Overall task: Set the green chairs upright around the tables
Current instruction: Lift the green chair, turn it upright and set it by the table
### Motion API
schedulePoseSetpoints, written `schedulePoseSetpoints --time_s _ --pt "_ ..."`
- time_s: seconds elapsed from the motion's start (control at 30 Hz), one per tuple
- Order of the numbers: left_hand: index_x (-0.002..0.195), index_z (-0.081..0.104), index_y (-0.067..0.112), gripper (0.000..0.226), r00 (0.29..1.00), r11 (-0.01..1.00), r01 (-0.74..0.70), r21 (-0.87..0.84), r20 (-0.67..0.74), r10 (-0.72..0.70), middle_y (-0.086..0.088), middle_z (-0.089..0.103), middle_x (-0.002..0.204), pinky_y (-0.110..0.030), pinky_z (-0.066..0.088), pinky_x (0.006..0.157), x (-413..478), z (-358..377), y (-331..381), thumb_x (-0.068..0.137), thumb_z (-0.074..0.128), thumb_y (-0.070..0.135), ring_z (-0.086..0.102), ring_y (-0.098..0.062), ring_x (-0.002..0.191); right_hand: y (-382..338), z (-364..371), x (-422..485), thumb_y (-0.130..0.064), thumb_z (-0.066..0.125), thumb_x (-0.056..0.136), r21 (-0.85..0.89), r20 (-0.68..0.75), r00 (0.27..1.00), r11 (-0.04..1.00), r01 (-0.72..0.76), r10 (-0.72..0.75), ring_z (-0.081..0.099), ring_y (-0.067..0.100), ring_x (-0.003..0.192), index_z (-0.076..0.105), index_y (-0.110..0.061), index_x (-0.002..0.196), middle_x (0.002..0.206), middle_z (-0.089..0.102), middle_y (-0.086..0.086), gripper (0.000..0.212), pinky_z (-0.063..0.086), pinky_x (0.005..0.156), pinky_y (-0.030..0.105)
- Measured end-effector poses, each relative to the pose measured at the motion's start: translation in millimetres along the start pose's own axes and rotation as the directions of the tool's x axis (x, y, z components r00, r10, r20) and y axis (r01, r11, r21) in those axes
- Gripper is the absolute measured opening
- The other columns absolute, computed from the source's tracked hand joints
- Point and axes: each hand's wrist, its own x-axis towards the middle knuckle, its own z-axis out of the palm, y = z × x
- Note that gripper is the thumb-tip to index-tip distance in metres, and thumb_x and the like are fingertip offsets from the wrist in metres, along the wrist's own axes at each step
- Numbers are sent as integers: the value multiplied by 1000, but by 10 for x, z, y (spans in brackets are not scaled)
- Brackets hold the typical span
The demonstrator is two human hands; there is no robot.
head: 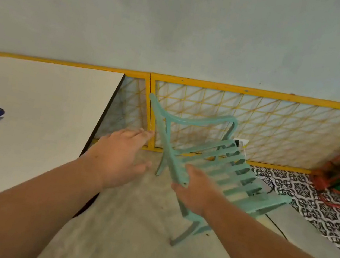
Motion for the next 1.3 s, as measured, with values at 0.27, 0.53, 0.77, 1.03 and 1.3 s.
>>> schedulePoseSetpoints --time_s 0.27,0.53,0.77,1.03,1.3 --pt "161 9 42 82 999 1000 -22 12 31 22 13 23 167 -45 30 121 163 233 -474 93 48 64 26 -14 151 -213 559 646 -51 58 96 48 -31 993 992 -113 114 60 33 122 28 -19 158 140 56 8 76 53 99 49" --pt "160 11 41 80 999 999 -38 -18 30 39 13 23 167 -43 27 122 313 447 -575 93 47 64 22 -13 152 -182 732 944 -10 49 100 12 -87 985 989 -148 148 67 34 106 25 -15 157 124 61 12 62 59 87 50" --pt "162 12 38 79 996 998 -55 -26 68 57 9 22 168 -42 24 122 345 504 -420 96 49 59 18 -14 153 -137 699 821 -2 49 98 -42 -53 992 992 -115 113 66 35 108 30 -8 152 124 61 15 58 58 87 47" --pt "161 18 35 79 991 994 -109 9 78 108 8 28 165 -50 30 119 471 488 -212 94 52 59 25 -19 150 51 718 256 2 46 93 -26 36 994 994 -104 105 64 34 110 31 -14 151 125 59 11 62 55 86 45" --pt "160 21 32 79 981 984 -174 46 91 169 4 33 164 -51 33 118 635 608 -18 93 52 59 29 -21 149 466 767 -314 -6 42 97 -13 81 995 998 -62 63 62 18 83 37 -28 143 97 59 -3 51 57 77 40"
